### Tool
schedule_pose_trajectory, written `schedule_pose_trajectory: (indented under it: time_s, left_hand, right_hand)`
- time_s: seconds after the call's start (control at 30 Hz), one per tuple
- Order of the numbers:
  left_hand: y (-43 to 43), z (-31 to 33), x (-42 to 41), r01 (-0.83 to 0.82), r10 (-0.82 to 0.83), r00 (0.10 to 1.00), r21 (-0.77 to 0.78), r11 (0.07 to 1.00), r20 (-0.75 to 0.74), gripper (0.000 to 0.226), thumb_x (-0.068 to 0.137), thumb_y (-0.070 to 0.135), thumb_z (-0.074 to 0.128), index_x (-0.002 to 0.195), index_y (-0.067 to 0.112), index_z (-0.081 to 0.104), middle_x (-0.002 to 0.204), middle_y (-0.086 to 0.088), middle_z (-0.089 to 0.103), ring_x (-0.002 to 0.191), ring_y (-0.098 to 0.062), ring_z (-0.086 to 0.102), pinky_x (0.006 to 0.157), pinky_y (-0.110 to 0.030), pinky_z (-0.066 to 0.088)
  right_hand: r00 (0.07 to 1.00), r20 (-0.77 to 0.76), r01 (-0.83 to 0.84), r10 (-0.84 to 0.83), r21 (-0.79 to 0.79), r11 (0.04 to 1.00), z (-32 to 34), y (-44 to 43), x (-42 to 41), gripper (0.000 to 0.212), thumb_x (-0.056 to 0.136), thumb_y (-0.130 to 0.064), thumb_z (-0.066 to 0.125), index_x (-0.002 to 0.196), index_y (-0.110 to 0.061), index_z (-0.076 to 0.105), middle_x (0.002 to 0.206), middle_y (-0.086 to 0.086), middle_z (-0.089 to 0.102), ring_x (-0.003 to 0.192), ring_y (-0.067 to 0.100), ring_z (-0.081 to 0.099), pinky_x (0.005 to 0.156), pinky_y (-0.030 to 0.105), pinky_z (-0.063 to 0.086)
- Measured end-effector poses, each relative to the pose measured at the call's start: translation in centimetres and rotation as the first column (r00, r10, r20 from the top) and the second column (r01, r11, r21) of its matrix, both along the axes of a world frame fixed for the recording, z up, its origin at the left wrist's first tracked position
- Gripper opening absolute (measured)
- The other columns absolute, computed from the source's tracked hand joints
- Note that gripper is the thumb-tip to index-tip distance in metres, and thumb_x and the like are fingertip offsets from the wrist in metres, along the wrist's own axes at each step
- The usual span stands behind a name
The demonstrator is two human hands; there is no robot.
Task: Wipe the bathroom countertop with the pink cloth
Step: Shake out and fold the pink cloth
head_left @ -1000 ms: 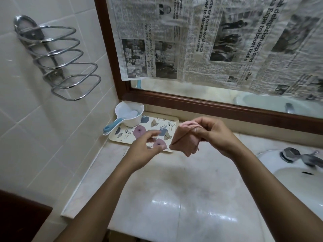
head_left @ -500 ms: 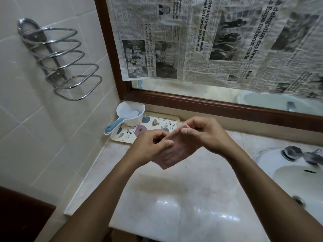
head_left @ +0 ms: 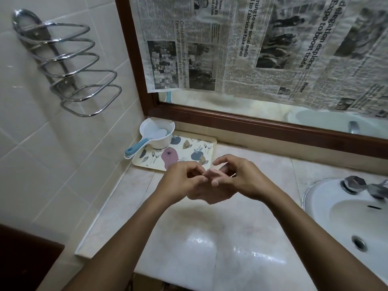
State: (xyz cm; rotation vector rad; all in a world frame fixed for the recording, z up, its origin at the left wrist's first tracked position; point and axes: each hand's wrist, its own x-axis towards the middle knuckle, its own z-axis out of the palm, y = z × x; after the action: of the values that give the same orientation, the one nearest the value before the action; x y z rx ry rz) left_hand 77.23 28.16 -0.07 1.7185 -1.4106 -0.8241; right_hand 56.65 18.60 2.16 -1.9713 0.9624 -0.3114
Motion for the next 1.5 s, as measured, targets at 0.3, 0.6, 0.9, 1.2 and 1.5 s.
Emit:
schedule_pose_trajectory:
  time_s: [0.3, 0.6, 0.9, 1.2, 1.5]
  left_hand:
    - [-3.5, -2.4, 3.6, 0.016, -0.032, 0.988, 0.104, 0.994, 0.148, 0.017, 0.084, 0.020, 0.074, 0.093, 0.034, 0.072, 0.080, 0.009, 0.073, 0.073, -0.002, 0.066, 0.069, -0.023, 0.051]
    - [-14.2, -0.6, 6.4, -0.099, 0.136, 0.929, -0.124, 0.987, 0.345, 0.017, 0.087, 0.018, 0.071, 0.096, 0.032, 0.075, 0.080, 0.013, 0.069, 0.079, -0.010, 0.066, 0.071, -0.028, 0.051]
    - [-11.2, -14.8, 5.8, -0.090, -0.040, 0.871, 0.240, 0.967, 0.490, 0.022, 0.094, 0.031, 0.066, 0.113, 0.030, 0.077, 0.115, -0.002, 0.076, 0.111, -0.028, 0.068, 0.094, -0.038, 0.051]
    - [-10.0, -17.1, 4.8, -0.078, -0.009, 0.780, 0.111, 0.991, 0.626, 0.023, 0.097, 0.030, 0.057, 0.112, 0.032, 0.075, 0.100, 0.000, 0.077, 0.105, -0.029, 0.062, 0.098, -0.042, 0.035]
    - [-9.6, -16.0, 4.8, -0.103, -0.024, 0.796, 0.175, 0.979, 0.605, 0.029, 0.096, 0.024, 0.055, 0.114, 0.030, 0.076, 0.103, -0.002, 0.077, 0.113, -0.028, 0.060, 0.109, -0.045, 0.033]
  right_hand:
    - [0.979, -0.201, 0.007, -0.035, -0.138, 0.990, -3.4, -3.3, 2.8, 0.007, 0.090, -0.025, 0.075, 0.095, -0.027, 0.079, 0.088, -0.012, 0.076, 0.088, 0.009, 0.067, 0.075, 0.024, 0.051]
    - [0.966, -0.076, 0.175, -0.249, -0.520, 0.836, -2.2, -11.8, 9.1, 0.022, 0.089, -0.011, 0.067, 0.106, -0.019, 0.079, 0.101, 0.004, 0.073, 0.093, 0.022, 0.066, 0.083, 0.036, 0.056]
    - [0.908, -0.405, -0.048, -0.106, -0.354, 0.934, -16.7, -7.4, 7.9, 0.019, 0.093, -0.015, 0.059, 0.100, -0.019, 0.076, 0.103, 0.009, 0.068, 0.100, 0.034, 0.060, 0.075, 0.040, 0.053]
    - [0.927, -0.318, 0.098, -0.197, -0.303, 0.948, -18.5, -5.0, 7.6, 0.036, 0.093, -0.004, 0.050, 0.120, -0.017, 0.070, 0.115, 0.006, 0.058, 0.112, 0.028, 0.053, 0.080, 0.032, 0.041]
    - [0.937, -0.342, -0.044, -0.072, -0.319, 0.947, -16.6, -4.1, 6.0, 0.056, 0.085, 0.008, 0.048, 0.130, -0.017, 0.068, 0.122, 0.009, 0.070, 0.109, 0.035, 0.061, 0.086, 0.042, 0.053]
